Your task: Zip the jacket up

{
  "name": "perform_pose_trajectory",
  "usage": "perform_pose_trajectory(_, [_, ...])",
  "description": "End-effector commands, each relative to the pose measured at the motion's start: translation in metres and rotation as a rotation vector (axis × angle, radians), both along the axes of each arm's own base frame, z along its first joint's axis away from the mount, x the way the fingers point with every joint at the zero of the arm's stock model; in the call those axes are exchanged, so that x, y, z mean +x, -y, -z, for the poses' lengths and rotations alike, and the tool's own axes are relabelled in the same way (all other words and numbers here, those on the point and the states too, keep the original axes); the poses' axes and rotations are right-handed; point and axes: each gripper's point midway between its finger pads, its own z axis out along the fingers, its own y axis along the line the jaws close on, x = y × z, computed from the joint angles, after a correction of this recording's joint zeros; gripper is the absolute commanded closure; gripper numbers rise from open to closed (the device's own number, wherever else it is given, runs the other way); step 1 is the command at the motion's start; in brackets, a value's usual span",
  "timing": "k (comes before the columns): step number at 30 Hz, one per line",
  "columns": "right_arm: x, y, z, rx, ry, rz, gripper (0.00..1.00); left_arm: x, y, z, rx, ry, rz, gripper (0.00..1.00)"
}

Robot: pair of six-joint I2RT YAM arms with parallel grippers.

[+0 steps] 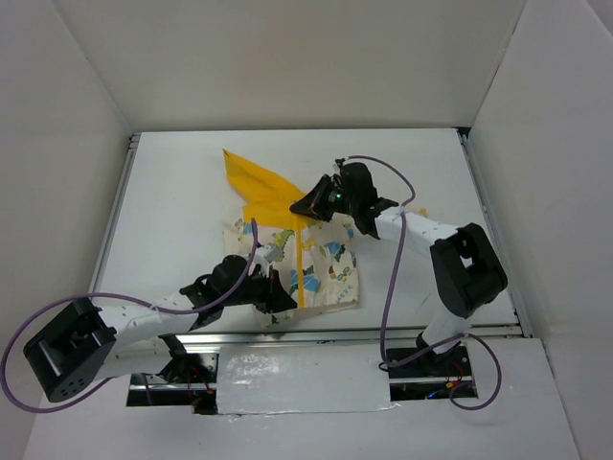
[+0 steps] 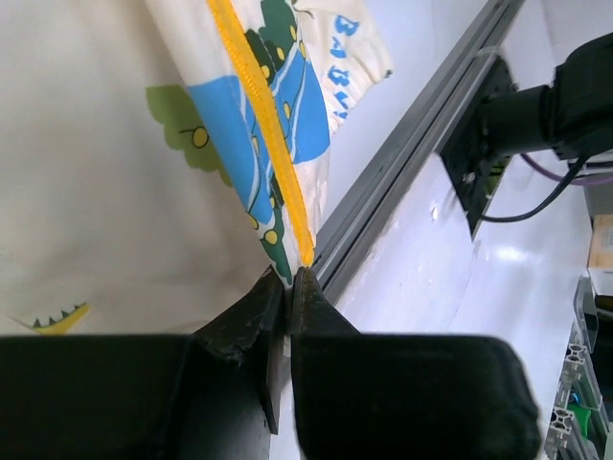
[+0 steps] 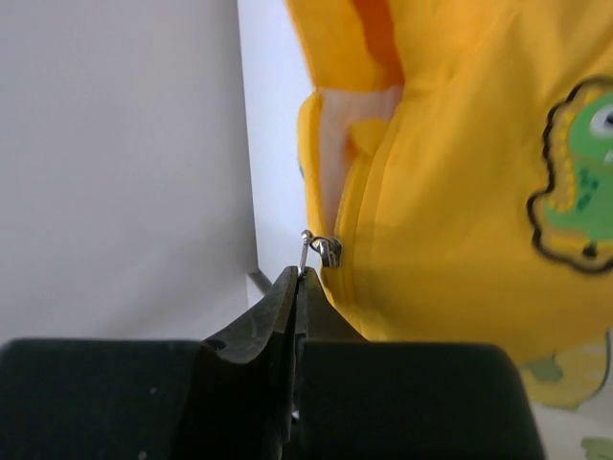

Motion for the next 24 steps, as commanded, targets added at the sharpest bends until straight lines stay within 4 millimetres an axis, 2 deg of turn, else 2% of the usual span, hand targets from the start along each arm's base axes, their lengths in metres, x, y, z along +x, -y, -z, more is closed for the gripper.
perform_pose_trajectory(1, [0.065, 0.025, -0.047, 0.083, 0.13, 0.166, 1.0, -0.023, -0.007, 0.012, 0.045, -0.049, 0.057, 1.0])
perform_pose_trajectory(2, [0.075, 0.035, -0.044, 0.085, 0.115, 0.197, 1.0, -0.022, -0.008, 0.011, 0.048, -0.048, 0.051, 1.0])
perform_pose_trajectory(3, [0.097, 0.056, -0.045, 0.097, 0.109, 0.255, 1.0, -0.022, -0.009, 0.009, 0.048, -0.042, 0.048, 1.0])
perform_pose_trajectory(4, [0.109, 0.068, -0.045, 0.097, 0.103, 0.283, 1.0, -0.021, -0.01, 0.009, 0.054, -0.041, 0.042, 1.0])
perform_pose_trajectory(5, [0.122, 0.078, -0.038, 0.083, 0.088, 0.311, 1.0, -0.02, -0.012, 0.01, 0.065, -0.039, 0.03, 1.0])
perform_pose_trajectory(6, [0.137, 0.091, -0.049, 0.071, 0.093, 0.347, 1.0, -0.019, -0.013, 0.009, 0.07, -0.036, 0.022, 1.0])
perform_pose_trajectory(7, [0.152, 0.117, -0.05, 0.043, 0.098, 0.402, 1.0, -0.018, -0.013, 0.004, 0.066, -0.023, 0.018, 1.0])
perform_pose_trajectory(8, [0.164, 0.135, -0.05, 0.024, 0.091, 0.446, 1.0, -0.018, -0.016, 0.006, 0.086, -0.027, 0.007, 1.0])
perform_pose_trajectory(9, [0.175, 0.155, -0.061, 0.013, 0.092, 0.501, 1.0, -0.016, -0.018, 0.005, 0.095, -0.016, 0.0, 1.0])
perform_pose_trajectory(10, [0.184, 0.186, -0.067, 0.018, 0.1, 0.564, 1.0, -0.013, -0.018, 0.003, 0.104, -0.006, -0.013, 1.0])
perform_pose_trajectory(11, [0.187, 0.199, -0.084, 0.032, 0.132, 0.585, 1.0, -0.012, -0.023, 0.007, 0.131, -0.014, -0.027, 1.0])
perform_pose_trajectory(13, [0.189, 0.218, -0.104, 0.028, 0.17, 0.599, 1.0, -0.003, -0.027, 0.007, 0.155, 0.007, -0.08, 1.0])
perform_pose_trajectory(14, [0.19, 0.218, -0.13, 0.029, 0.229, 0.588, 1.0, 0.001, -0.028, 0.007, 0.163, 0.012, -0.098, 1.0])
perform_pose_trajectory(15, [0.188, 0.219, -0.136, -0.008, 0.251, 0.573, 1.0, 0.006, -0.029, 0.01, 0.178, 0.018, -0.121, 1.0])
perform_pose_trajectory(17, [0.189, 0.209, -0.162, -0.013, 0.317, 0.526, 1.0, 0.016, -0.028, 0.007, 0.184, 0.029, -0.159, 1.0])
perform_pose_trajectory(20, [0.19, 0.19, -0.164, -0.039, 0.308, 0.409, 1.0, 0.033, -0.025, 0.005, 0.209, 0.02, -0.231, 1.0])
perform_pose_trajectory(21, [0.19, 0.187, -0.161, -0.056, 0.314, 0.384, 1.0, 0.038, -0.023, 0.005, 0.231, 0.004, -0.249, 0.95])
perform_pose_trajectory(22, [0.189, 0.186, -0.159, -0.064, 0.31, 0.379, 0.95, 0.044, -0.026, 0.005, 0.25, -0.002, -0.29, 0.85])
perform_pose_trajectory(23, [0.187, 0.185, -0.154, -0.076, 0.297, 0.387, 0.82, 0.05, -0.03, 0.006, 0.27, -0.016, -0.347, 0.73])
perform_pose_trajectory(24, [0.184, 0.187, -0.155, -0.087, 0.303, 0.399, 0.66, 0.059, -0.029, -0.004, 0.267, -0.013, -0.383, 0.37])
